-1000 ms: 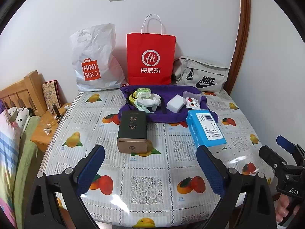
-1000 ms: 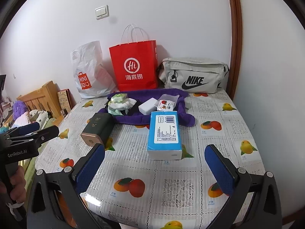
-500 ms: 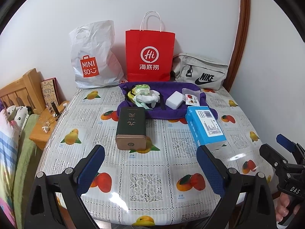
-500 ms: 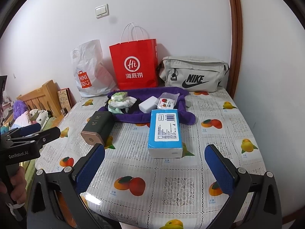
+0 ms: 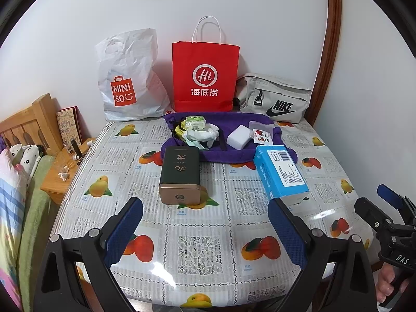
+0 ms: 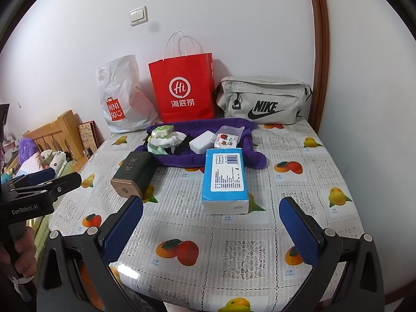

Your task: Organize soft objects

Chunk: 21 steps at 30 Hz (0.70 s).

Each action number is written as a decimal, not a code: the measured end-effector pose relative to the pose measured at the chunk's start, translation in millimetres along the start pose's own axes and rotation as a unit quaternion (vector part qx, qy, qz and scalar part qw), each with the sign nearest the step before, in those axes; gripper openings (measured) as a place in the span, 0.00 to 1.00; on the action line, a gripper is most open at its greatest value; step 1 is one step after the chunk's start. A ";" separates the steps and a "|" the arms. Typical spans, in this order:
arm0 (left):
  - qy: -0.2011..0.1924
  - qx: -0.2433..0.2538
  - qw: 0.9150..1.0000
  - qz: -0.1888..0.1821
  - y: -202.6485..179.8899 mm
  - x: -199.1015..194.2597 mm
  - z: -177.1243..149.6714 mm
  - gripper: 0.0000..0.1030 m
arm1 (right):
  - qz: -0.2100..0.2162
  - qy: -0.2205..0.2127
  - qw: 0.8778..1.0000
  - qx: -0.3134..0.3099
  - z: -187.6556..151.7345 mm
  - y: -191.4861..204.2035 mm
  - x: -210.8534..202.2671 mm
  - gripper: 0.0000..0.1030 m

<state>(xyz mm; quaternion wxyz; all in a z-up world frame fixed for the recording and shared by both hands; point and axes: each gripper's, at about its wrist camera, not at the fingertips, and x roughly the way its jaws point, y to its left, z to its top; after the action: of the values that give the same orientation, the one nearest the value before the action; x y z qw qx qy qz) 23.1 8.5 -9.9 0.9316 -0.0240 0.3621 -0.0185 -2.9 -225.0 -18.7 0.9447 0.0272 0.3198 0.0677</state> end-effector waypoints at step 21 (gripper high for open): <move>0.001 0.000 1.000 0.001 1.0 -1.7 0.8 0.95 | 0.004 0.002 1.000 0.002 -2.4 1.7 -0.4 1.00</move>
<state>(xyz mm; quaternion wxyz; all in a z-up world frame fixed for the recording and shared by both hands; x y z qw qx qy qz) 22.5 9.6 -8.2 0.9313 -0.0234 0.3629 -0.0181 -4.9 -223.3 -20.2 0.9438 0.0301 0.3212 0.0712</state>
